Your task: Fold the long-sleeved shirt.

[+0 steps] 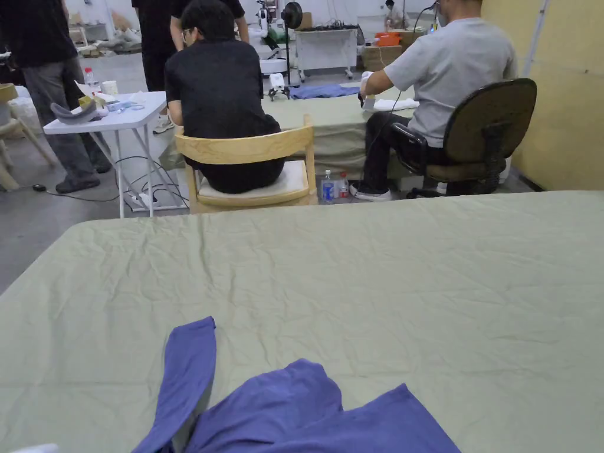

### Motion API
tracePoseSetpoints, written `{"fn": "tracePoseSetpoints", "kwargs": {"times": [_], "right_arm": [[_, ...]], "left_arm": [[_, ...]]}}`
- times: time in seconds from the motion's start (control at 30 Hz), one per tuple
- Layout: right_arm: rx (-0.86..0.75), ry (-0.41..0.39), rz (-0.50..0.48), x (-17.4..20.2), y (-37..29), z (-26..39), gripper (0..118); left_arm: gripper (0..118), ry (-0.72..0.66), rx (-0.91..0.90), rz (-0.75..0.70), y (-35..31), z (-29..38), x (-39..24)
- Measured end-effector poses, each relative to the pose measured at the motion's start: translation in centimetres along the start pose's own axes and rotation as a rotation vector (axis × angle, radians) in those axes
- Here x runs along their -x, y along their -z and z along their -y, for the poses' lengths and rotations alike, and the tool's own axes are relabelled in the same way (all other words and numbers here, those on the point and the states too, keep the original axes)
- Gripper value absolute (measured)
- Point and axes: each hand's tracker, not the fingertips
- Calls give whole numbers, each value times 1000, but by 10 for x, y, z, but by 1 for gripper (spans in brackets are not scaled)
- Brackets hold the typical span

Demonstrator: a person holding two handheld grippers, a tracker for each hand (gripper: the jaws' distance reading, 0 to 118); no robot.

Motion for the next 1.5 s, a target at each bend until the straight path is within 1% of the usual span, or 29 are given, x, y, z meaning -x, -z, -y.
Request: {"fn": "tracePoseSetpoints", "kwargs": {"times": [0.17,0.23,0.33,0.37,0.4,0.43,0.47,0.5,0.53,0.57,0.6,0.67,0.73,0.77,0.8,0.83,0.87,0.9,0.93,0.97,1.0,1.1,1.13,1.2,1.23,1.3,1.4,1.47,1.5], "right_arm": [[80,3,-5,6,-5,45,8],[98,19,-1,7,-4,56,8],[123,40,-10,11,-1,62,8],[125,40,-13,12,1,61,8],[132,43,-26,13,1,59,9],[136,55,-57,12,1,57,25],[125,58,-52,14,-2,54,61],[89,53,-6,17,-5,50,103],[55,38,36,20,-8,48,118],[-17,29,88,21,-22,49,114],[-63,-3,85,26,-22,45,114],[-52,-7,56,35,-29,40,117],[-38,7,33,21,-31,36,114],[-40,17,19,23,-32,37,99],[-42,21,2,24,-34,39,66],[-41,15,-31,31,-37,37,30],[-35,13,-24,36,-36,36,12],[-32,11,-12,39,-32,39,12],[-41,0,6,41,-32,43,3],[-32,-19,-13,39,-33,44,3],[-25,-38,-39,40,-31,46,3],[-7,-55,-16,46,-28,49,3],[-3,-60,-18,49,-26,49,3],[2,-46,-19,53,-23,49,3],[9,-20,-36,49,-19,49,3],[28,16,-39,47,-13,49,3],[45,24,-27,51,-11,46,3],[54,32,-19,54,-6,44,3],[64,46,-27,42,3,46,3]], "left_arm": [[3,-39,90,-36,-15,54,13],[3,-94,129,-36,-14,70,21],[3,-107,155,-38,-9,86,26],[5,-120,163,-31,-7,88,29],[16,-145,172,-5,-7,90,27],[61,-168,175,5,-6,88,28],[103,-172,172,-22,-7,86,28],[118,-169,142,-73,-10,84,24],[109,-169,80,-114,-26,84,19],[107,-138,0,-49,-33,80,17],[109,-132,-12,-23,-40,78,16],[115,-133,2,-20,-48,84,4],[114,-119,31,-1,-50,90,-4],[106,-110,53,5,-51,95,-8],[79,-96,88,7,-51,94,-7],[46,-70,132,8,-51,97,-9],[27,-48,157,-25,-49,100,-13],[27,-43,159,-56,-46,105,-16],[4,-60,146,-41,-45,108,-15],[3,-64,155,-43,-42,109,-12],[3,-81,173,-8,-38,107,-9],[6,-123,166,3,-18,89,-5],[28,-119,150,2,-5,77,-6],[102,-86,134,-6,32,55,-12],[117,-85,141,-26,50,46,-13],[105,-119,122,-58,88,14,-11],[107,-217,95,-32,150,-42,-10],[108,-177,73,-36,191,-69,-14],[108,-127,93,-70,211,-75,-17]]}}
